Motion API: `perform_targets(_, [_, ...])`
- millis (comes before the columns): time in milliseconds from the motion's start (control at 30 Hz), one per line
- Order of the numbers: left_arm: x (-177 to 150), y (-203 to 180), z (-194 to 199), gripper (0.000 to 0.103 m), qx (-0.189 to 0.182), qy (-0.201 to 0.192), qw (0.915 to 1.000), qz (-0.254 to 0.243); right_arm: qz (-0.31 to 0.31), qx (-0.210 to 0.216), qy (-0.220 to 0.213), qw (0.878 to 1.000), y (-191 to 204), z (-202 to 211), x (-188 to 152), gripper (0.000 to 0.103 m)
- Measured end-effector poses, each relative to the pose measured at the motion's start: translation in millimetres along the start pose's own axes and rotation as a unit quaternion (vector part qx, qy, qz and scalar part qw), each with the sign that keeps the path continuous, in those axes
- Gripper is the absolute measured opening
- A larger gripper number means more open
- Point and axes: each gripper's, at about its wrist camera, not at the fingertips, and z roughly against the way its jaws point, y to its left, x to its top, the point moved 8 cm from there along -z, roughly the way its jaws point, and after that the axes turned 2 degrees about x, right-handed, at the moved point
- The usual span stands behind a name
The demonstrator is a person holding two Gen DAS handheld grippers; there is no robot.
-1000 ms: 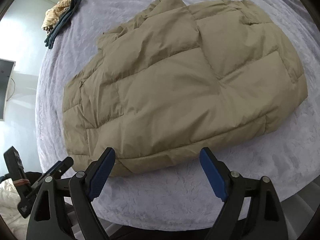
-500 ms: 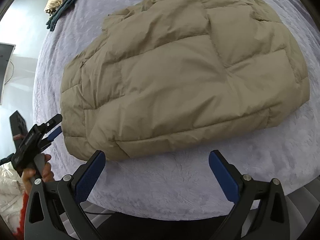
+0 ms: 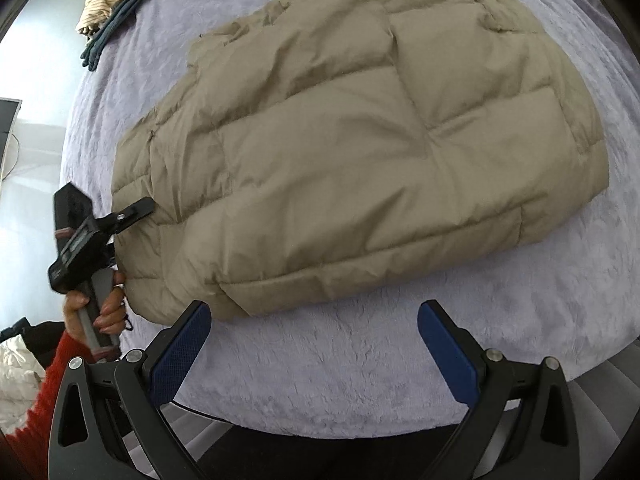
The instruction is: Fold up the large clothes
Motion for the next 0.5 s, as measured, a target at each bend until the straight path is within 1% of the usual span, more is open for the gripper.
perform_targets(133, [6.3, -2.4, -13.3, 0.096, -0.003, 0.018, 0.9997, -0.018, 0.015, -0.003, -0.027, 1.0, 4.6, 9.1, 16.5, 0.103])
perform_targets(200, [9.4, -5.2, -19.3, 0.095, -0.005, 0.023, 0.9994, -0.025, 0.027, -0.012, -0.046, 0.999, 5.2, 14.2, 28.6, 0.103])
perform_targets(233, [10.2, -5.3, -20.0, 0.086, -0.005, 0.024, 0.9993, -0.027, 0.034, -0.018, -0.056, 0.998, 5.5, 16.6, 35.0, 0.103])
perform_targets(267, [11.2, -6.1, -20.3, 0.074, -0.007, 0.026, 0.9992, -0.03, 0.042, -0.025, -0.068, 0.997, 5.3, 18.7, 43.7, 0.103])
perform_targets(300, [11.8, -8.5, -20.5, 0.049, -0.023, 0.03, 0.9989, -0.028, 0.047, -0.027, -0.076, 0.996, 6.3, 20.4, 51.6, 0.102])
perform_targets(333, [12.7, -11.6, -19.9, 0.037, -0.047, 0.033, 0.9982, -0.017, 0.054, -0.025, -0.086, 0.995, 6.6, 21.2, 59.5, 0.1])
perform_targets(367, [13.9, -15.6, -18.3, 0.034, -0.055, 0.028, 0.998, -0.014, 0.06, -0.022, -0.093, 0.994, 6.5, 21.6, 66.3, 0.084])
perform_targets(400, [13.9, -19.1, -16.1, 0.029, -0.054, 0.025, 0.998, -0.02, 0.068, -0.025, -0.099, 0.992, 5.8, 20.7, 74.5, 0.048])
perform_targets(433, [13.8, -25.5, -12.4, 0.027, -0.048, 0.019, 0.9982, -0.029, 0.074, -0.039, -0.099, 0.992, 3.2, 17.1, 82.7, 0.029])
perform_targets(467, [13.7, -30.5, -9.4, 0.026, -0.043, 0.016, 0.9984, -0.033, 0.078, -0.042, -0.1, 0.991, 0.9, 12.5, 90.8, 0.016])
perform_targets(500, [13.5, -37.2, -4.9, 0.026, -0.039, 0.011, 0.9986, -0.034, 0.081, -0.03, -0.105, 0.991, 0.0, 9.8, 96.2, 0.016])
